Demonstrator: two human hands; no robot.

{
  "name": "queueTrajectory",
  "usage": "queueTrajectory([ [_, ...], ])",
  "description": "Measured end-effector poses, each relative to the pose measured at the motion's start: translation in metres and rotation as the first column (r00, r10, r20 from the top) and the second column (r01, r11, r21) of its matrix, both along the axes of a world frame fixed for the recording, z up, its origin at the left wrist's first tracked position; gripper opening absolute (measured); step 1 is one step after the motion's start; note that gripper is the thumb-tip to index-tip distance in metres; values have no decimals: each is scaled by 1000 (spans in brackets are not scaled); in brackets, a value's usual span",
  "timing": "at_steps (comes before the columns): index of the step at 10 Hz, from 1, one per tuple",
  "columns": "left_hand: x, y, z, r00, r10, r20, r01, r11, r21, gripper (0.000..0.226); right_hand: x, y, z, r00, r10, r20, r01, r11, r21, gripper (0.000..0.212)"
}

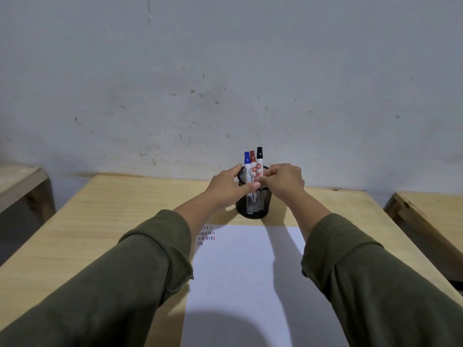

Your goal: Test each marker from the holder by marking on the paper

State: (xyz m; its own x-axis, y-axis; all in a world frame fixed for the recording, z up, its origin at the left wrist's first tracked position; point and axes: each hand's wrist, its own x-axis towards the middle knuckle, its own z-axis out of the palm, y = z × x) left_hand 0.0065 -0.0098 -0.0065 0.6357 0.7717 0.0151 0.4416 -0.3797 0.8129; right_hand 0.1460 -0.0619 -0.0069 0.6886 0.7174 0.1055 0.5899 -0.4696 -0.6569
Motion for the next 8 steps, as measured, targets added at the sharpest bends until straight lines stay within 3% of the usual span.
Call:
queueTrajectory([
  [1, 0, 1, -1, 1000, 1, 7, -1, 1000, -15, 79, 0, 1, 3, 1000, -14, -27, 13, 999, -32, 18],
  [3, 1, 1, -1, 1000, 2, 20, -2, 1000, -4, 74, -2, 11, 2, 996, -84, 38, 88, 992, -93, 47],
  [6, 1, 0, -1, 1000, -5, 27, 5, 1000, 7, 71, -8, 3, 5, 988, -99, 118, 92, 994, 58, 27],
  [7, 1, -2, -2, 999, -14, 45, 13, 1000, 22, 66, -9, 1, 8, 984, -103, 144, 90, 991, 99, 26],
  [8, -1, -4, -2, 999, 37, 40, -38, 999, 21, 77, -8, -2, 13, 989, -104, 101, 86, 982, 166, 30],
])
